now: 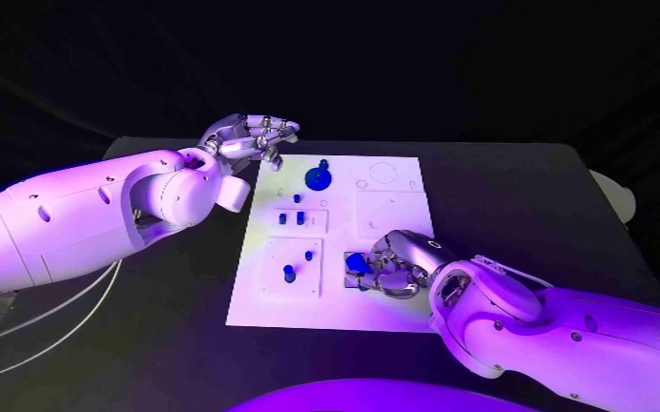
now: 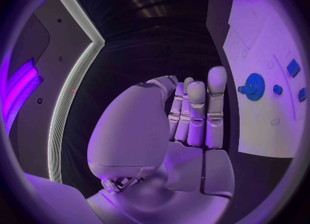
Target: Assemble the parts on the task board
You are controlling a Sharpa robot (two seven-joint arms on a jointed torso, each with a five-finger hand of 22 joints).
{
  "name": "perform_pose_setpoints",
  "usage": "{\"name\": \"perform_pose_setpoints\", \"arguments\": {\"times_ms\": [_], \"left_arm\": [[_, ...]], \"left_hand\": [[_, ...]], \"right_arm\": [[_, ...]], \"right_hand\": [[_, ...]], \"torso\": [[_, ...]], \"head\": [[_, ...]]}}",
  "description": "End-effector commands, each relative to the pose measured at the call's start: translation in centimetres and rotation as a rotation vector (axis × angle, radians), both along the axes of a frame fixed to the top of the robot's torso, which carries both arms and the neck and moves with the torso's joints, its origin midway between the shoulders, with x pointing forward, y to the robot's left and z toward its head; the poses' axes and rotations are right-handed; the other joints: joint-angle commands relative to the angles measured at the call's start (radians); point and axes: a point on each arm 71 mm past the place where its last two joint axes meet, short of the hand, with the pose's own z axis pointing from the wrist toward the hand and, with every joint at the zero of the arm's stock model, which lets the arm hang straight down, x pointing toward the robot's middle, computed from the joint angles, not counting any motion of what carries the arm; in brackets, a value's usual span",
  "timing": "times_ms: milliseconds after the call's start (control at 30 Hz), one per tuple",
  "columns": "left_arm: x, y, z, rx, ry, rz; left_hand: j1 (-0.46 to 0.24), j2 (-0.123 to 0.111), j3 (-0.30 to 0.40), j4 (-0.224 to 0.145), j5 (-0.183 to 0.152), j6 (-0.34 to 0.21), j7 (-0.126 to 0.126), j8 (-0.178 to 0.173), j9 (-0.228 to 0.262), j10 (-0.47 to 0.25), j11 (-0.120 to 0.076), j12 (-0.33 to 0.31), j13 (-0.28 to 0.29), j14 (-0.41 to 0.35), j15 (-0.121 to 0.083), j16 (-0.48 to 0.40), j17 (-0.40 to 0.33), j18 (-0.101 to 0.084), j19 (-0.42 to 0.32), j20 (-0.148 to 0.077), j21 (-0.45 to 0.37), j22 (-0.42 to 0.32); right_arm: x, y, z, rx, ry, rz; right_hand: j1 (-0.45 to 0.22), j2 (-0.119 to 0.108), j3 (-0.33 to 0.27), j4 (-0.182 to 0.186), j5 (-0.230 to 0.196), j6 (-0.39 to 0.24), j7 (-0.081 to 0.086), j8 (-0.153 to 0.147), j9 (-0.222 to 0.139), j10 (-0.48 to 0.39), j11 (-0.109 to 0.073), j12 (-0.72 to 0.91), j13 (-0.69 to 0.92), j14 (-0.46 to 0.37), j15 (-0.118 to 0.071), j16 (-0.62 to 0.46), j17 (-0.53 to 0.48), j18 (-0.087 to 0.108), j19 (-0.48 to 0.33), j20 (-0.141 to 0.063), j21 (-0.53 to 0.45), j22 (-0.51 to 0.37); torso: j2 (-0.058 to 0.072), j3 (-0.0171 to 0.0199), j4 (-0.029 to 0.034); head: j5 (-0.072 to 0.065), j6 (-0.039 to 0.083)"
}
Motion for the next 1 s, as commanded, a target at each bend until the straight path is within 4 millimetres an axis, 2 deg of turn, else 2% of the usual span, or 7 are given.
{"name": "perform_pose_setpoints", "arguments": {"times_ms": [33,67,133,333,433,600,1000], "left_arm": [[-0.08,-0.3,0.13,-0.015,-0.003,-0.022],[-0.08,-0.3,0.13,-0.016,-0.003,-0.023],[-0.09,-0.31,0.13,-0.016,-0.003,-0.024],[-0.1,-0.28,0.15,-0.017,-0.004,-0.025],[-0.1,-0.26,0.15,-0.017,-0.005,-0.024],[-0.11,-0.23,0.15,-0.017,-0.005,-0.023],[-0.1,-0.12,0.14,-0.015,-0.004,-0.019]], "left_hand": [[-0.006,0.001,0.003,0.0,0.002,-0.003,0.0,0.004,0.001,-0.006,0.003,0.006,0.001,-0.005,0.002,0.0,-0.001,0.009,-0.005,0.003,-0.006,-0.001],[-0.006,0.001,0.003,0.0,0.002,-0.003,0.0,0.004,0.001,-0.006,0.003,0.006,0.001,-0.005,0.002,0.0,-0.001,0.009,-0.005,0.003,-0.006,-0.001],[-0.006,0.001,0.003,0.0,0.002,-0.003,0.0,0.004,0.001,-0.006,0.003,0.006,0.001,-0.005,0.002,0.0,-0.001,0.009,-0.005,0.003,-0.006,-0.001],[-0.005,0.001,0.005,-0.002,0.003,-0.003,-0.001,0.004,0.002,-0.006,0.002,0.007,0.001,-0.006,0.002,-0.001,-0.004,0.009,-0.006,0.003,-0.007,-0.001],[-0.005,0.001,0.005,-0.002,0.003,-0.003,-0.001,0.004,0.002,-0.006,0.002,0.007,0.001,-0.006,0.002,-0.001,-0.004,0.009,-0.006,0.003,-0.007,-0.001],[-0.005,0.001,0.005,-0.002,0.003,-0.003,-0.001,0.004,0.002,-0.006,0.002,0.007,0.001,-0.006,0.002,-0.001,-0.004,0.009,-0.006,0.003,-0.007,-0.001],[-0.005,0.001,0.006,-0.003,0.003,-0.003,-0.001,0.005,0.002,-0.007,0.002,0.007,0.002,-0.006,0.001,-0.001,-0.004,0.009,-0.005,0.003,-0.008,-0.001]], "right_arm": [[0.07,-0.11,-0.56,-0.048,0.026,0.009],[0.13,-0.12,-0.57,-0.048,0.025,0.008],[0.21,-0.13,-0.58,-0.048,0.022,0.007],[0.46,-0.16,-0.52,-0.05,0.0,0.005],[0.48,-0.13,-0.45,-0.052,-0.01,0.007],[0.42,-0.04,-0.28,-0.053,-0.029,0.015],[-0.02,-0.23,0.37,-0.037,-0.068,0.02]], "right_hand": [[-0.027,0.006,-0.015,0.0,-0.033,0.002,-0.004,0.01,0.005,0.004,-0.003,0.005,0.044,0.083,-0.007,0.006,0.142,-0.014,0.103,-0.008,0.005,0.263],[-0.05,0.013,-0.028,-0.011,-0.083,0.001,-0.007,0.014,0.008,0.004,0.0,0.004,0.045,0.082,-0.009,0.006,0.141,-0.014,0.103,-0.009,0.005,0.263],[-0.057,0.011,-0.048,0.0,-0.137,-0.002,-0.005,0.02,0.012,0.004,-0.003,0.003,0.045,0.082,-0.008,0.006,0.141,-0.014,0.103,-0.009,0.005,0.263],[-0.094,0.014,-0.128,0.001,-0.252,-0.014,-0.003,0.034,0.02,-0.001,-0.003,-0.009,0.041,0.082,-0.007,0.005,0.141,-0.014,0.103,-0.009,0.005,0.263],[-0.119,0.014,-0.182,0.0,-0.255,-0.02,-0.002,0.039,0.023,-0.004,-0.003,-0.015,0.038,0.082,-0.006,0.005,0.141,-0.014,0.103,-0.009,0.005,0.263],[-0.13,0.014,-0.225,0.001,-0.256,-0.026,-0.002,0.043,0.026,-0.008,-0.001,-0.023,0.034,0.082,-0.006,0.005,0.142,-0.014,0.103,-0.009,0.005,0.263],[-0.13,0.014,-0.229,0.001,-0.255,-0.026,-0.002,0.043,0.026,-0.009,-0.001,-0.024,0.033,0.083,-0.006,0.006,0.145,-0.014,0.103,-0.009,0.005,0.263]], "torso": [[-0.001,-0.0001,-0.0006],[-0.001,0.0002,-0.0002],[-0.001,0.0002,-0.0002],[-0.001,0.0006,-0.0003],[-0.001,0.0007,-0.0003],[0.0,0.0014,-0.0005],[-0.001,0.0012,-0.0006]], "head": [[0.0,0.0],[0.0,0.0],[0.0,0.0],[0.001,0.003],[0.0,0.002],[0.0,0.001],[-0.001,0.001]]}}
